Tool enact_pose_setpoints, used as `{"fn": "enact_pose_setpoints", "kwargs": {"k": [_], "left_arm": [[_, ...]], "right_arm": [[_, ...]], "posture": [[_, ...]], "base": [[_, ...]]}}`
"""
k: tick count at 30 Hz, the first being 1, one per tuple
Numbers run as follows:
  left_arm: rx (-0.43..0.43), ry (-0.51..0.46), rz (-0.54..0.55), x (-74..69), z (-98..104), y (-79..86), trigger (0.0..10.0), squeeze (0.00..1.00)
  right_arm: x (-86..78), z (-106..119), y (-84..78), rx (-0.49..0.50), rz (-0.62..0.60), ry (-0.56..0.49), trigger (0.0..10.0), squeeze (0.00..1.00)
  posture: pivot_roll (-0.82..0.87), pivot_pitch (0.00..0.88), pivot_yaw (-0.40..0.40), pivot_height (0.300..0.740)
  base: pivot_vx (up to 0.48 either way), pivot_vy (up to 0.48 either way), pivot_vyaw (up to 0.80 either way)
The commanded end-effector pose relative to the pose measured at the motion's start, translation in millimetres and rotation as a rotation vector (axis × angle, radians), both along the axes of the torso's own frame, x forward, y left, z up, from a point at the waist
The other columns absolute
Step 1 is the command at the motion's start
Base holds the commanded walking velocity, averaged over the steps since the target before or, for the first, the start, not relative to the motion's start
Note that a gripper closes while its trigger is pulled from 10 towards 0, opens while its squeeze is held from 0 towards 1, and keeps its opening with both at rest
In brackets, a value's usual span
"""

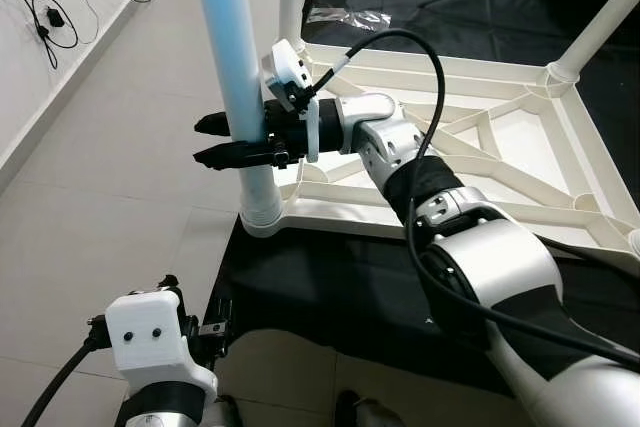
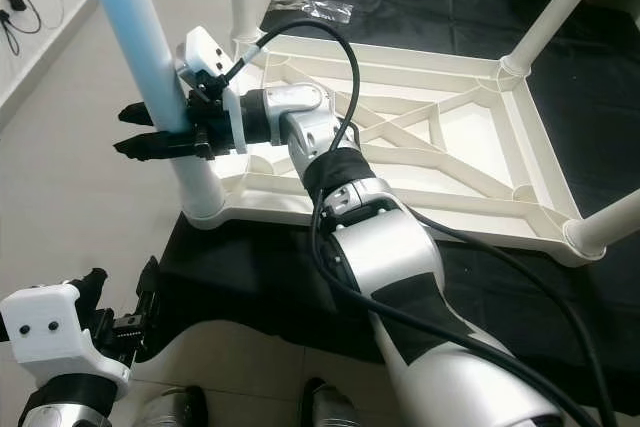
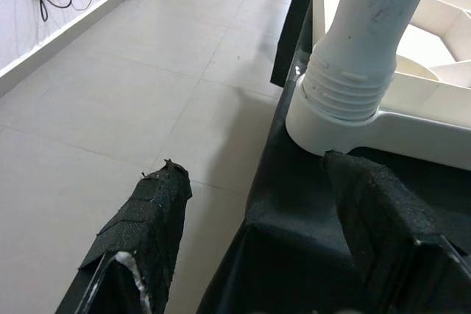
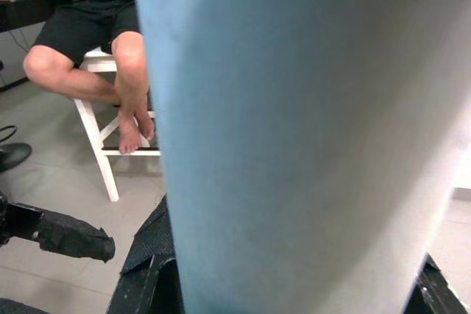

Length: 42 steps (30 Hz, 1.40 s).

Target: Building children table

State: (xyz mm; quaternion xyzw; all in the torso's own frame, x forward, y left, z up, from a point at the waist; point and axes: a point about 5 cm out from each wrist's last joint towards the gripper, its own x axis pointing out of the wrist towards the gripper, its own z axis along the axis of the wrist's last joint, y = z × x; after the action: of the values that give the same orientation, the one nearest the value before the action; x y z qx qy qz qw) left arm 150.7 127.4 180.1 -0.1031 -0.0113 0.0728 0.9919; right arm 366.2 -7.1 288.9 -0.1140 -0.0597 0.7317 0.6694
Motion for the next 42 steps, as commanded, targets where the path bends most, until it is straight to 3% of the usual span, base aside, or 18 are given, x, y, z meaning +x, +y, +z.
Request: {"fn": "enact_pose_setpoints", "kwargs": {"k": [1,8,12,13,21,23,24,26,30,33,34,36,38,42], "left_arm": [[-0.04,0.02,-0.049,0.0,-4,-14.5,10.0,0.0],[-0.038,0.02,-0.053,0.0,-4,-14.4,10.0,0.0],[-0.034,0.018,-0.052,0.2,-4,-12.7,10.0,0.0],[-0.031,0.018,-0.051,-0.1,-4,-11.6,10.0,0.0],[-0.022,0.014,-0.051,0.3,-3,-10.2,10.0,0.0],[-0.016,0.009,-0.047,1.5,-2,-8.9,10.0,0.0],[-0.016,0.009,-0.047,1.5,-2,-8.9,10.0,0.0],[-0.009,0.003,-0.043,2.8,-2,-6.6,10.0,0.0],[-0.005,0.002,-0.041,3.3,-2,-5.5,10.0,0.0],[0.01,-0.007,-0.041,7.0,-2,-2.1,10.0,0.0],[0.01,-0.007,-0.041,7.0,-2,-2.1,10.0,0.0],[0.016,-0.012,-0.043,10.2,-3,-0.7,10.0,0.0],[0.016,-0.012,-0.043,10.2,-3,-0.7,10.0,0.0],[0.036,-0.023,-0.053,15.6,-3,0.8,10.0,0.0]], "right_arm": [[3.5,-51,-15.6,-0.159,-0.076,0.117,10.0,0.0],[0.2,-59,-22.1,-0.126,-0.03,0.126,10.0,0.0],[4.6,-64,-24.4,-0.129,-0.128,0.117,10.0,0.0],[7.5,-64,-27.8,-0.089,-0.179,0.136,10.0,0.0],[8.5,-71,-31.7,-0.068,-0.226,0.149,10.0,0.0],[13.5,-77,-33.0,-0.051,-0.361,0.15,10.0,0.0],[13.5,-77,-33.0,-0.051,-0.361,0.15,10.0,0.0],[19.9,-80,-38.4,-0.018,-0.519,0.125,10.0,0.0],[22.7,-81,-41.9,0.008,-0.589,0.124,10.0,0.0],[33.1,-86,-58.4,0.07,-0.955,0.1,10.0,0.0],[33.1,-86,-58.4,0.07,-0.955,0.1,10.0,0.0],[36.2,-92,-69.2,0.099,-1.179,0.108,10.0,0.0],[36.2,-92,-69.2,0.099,-1.179,0.108,10.0,0.0],[34.7,-103,-82.2,0.124,-1.518,0.096,10.0,0.0]], "posture": [[0.08,0.296,-0.108,0.74],[0.08,0.296,-0.108,0.74],[0.09,0.295,-0.102,0.74],[0.1,0.294,-0.103,0.74],[0.1,0.292,-0.102,0.74],[0.1,0.29,-0.102,0.74],[0.1,0.29,-0.102,0.74],[0.1,0.284,-0.098,0.74],[0.1,0.284,-0.098,0.74],[0.08,0.265,-0.08,0.74],[0.08,0.265,-0.08,0.74],[0.09,0.256,-0.074,0.74],[0.09,0.256,-0.074,0.74],[0.09,0.236,-0.065,0.74]], "base": [[0.0,0.0,0.0],[0.0,0.0,0.0],[0.0,0.0,0.0],[0.0,0.0,0.0],[0.0,0.0,0.0],[0.0,0.0,0.0],[0.0,0.0,0.0],[0.0,0.0,0.0],[0.0,0.0,0.0],[0.0,0.0,0.0],[0.0,0.0,0.0],[0.0,0.0,0.0],[0.0,0.0,0.0],[0.0,0.0,0.0]]}}
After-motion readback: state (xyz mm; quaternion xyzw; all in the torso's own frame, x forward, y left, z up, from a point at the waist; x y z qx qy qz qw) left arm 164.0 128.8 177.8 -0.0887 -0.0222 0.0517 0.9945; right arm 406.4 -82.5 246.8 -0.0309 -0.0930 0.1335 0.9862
